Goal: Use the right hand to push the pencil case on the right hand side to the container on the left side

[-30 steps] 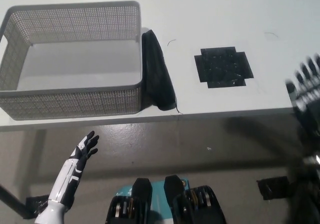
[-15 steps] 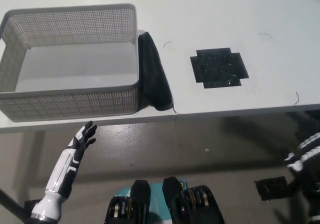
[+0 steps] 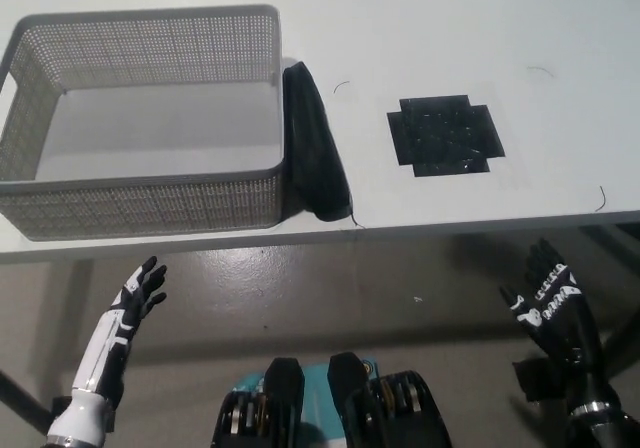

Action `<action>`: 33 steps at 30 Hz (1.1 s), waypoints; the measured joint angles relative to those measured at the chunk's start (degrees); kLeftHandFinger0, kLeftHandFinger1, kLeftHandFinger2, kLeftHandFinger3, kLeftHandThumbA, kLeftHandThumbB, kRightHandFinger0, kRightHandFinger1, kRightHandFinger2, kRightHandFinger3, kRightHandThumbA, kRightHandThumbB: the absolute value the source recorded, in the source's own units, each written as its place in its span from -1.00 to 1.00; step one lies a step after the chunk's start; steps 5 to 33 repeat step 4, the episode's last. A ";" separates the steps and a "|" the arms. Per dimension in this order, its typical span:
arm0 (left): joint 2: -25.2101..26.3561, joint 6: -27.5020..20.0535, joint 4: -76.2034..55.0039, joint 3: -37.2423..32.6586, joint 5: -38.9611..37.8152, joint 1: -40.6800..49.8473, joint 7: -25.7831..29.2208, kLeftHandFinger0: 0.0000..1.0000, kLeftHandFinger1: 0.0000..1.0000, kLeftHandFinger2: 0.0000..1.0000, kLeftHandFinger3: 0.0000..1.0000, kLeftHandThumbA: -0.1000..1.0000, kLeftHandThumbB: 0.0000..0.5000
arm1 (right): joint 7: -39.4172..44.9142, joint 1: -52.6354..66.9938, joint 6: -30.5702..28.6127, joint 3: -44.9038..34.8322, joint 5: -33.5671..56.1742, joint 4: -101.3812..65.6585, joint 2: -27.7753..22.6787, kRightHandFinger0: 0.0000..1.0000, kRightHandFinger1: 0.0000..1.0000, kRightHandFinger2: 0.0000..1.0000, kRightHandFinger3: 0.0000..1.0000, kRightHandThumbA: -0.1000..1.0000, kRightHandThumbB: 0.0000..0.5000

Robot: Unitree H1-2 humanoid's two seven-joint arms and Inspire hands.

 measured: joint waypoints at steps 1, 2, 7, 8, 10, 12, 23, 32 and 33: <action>0.03 -0.03 0.46 0.17 -0.15 0.00 0.00 1.00 1.00 1.00 1.00 1.00 1.00 | 0.06 -0.22 -0.02 0.00 -0.25 0.56 0.00 1.00 1.00 1.00 1.00 1.00 0.72; 0.04 -0.04 0.61 0.23 -0.22 0.00 0.00 1.00 1.00 1.00 1.00 1.00 1.00 | 0.09 -0.27 -0.02 0.00 -0.37 0.76 0.00 1.00 1.00 1.00 1.00 1.00 0.72; 0.08 -0.09 1.32 0.53 -0.44 -0.01 -0.01 1.00 1.00 1.00 1.00 1.00 1.00 | 0.23 -0.28 -0.04 -0.01 -0.63 0.92 0.01 1.00 1.00 1.00 1.00 1.00 0.77; 0.08 -0.09 1.32 0.53 -0.44 -0.01 -0.01 1.00 1.00 1.00 1.00 1.00 1.00 | 0.23 -0.28 -0.04 -0.01 -0.63 0.92 0.01 1.00 1.00 1.00 1.00 1.00 0.77; 0.08 -0.09 1.32 0.53 -0.44 -0.01 -0.01 1.00 1.00 1.00 1.00 1.00 1.00 | 0.23 -0.28 -0.04 -0.01 -0.63 0.92 0.01 1.00 1.00 1.00 1.00 1.00 0.77; 0.08 -0.09 1.32 0.53 -0.44 -0.01 -0.01 1.00 1.00 1.00 1.00 1.00 1.00 | 0.23 -0.28 -0.04 -0.01 -0.63 0.92 0.01 1.00 1.00 1.00 1.00 1.00 0.77; 0.08 -0.09 1.32 0.53 -0.44 -0.01 -0.01 1.00 1.00 1.00 1.00 1.00 1.00 | 0.23 -0.28 -0.04 -0.01 -0.63 0.92 0.01 1.00 1.00 1.00 1.00 1.00 0.77; 0.08 -0.09 1.32 0.53 -0.44 -0.01 -0.01 1.00 1.00 1.00 1.00 1.00 1.00 | 0.23 -0.28 -0.04 -0.01 -0.63 0.92 0.01 1.00 1.00 1.00 1.00 1.00 0.77; 0.08 -0.09 1.32 0.53 -0.44 -0.01 -0.01 1.00 1.00 1.00 1.00 1.00 1.00 | 0.23 -0.28 -0.04 -0.01 -0.63 0.92 0.01 1.00 1.00 1.00 1.00 1.00 0.77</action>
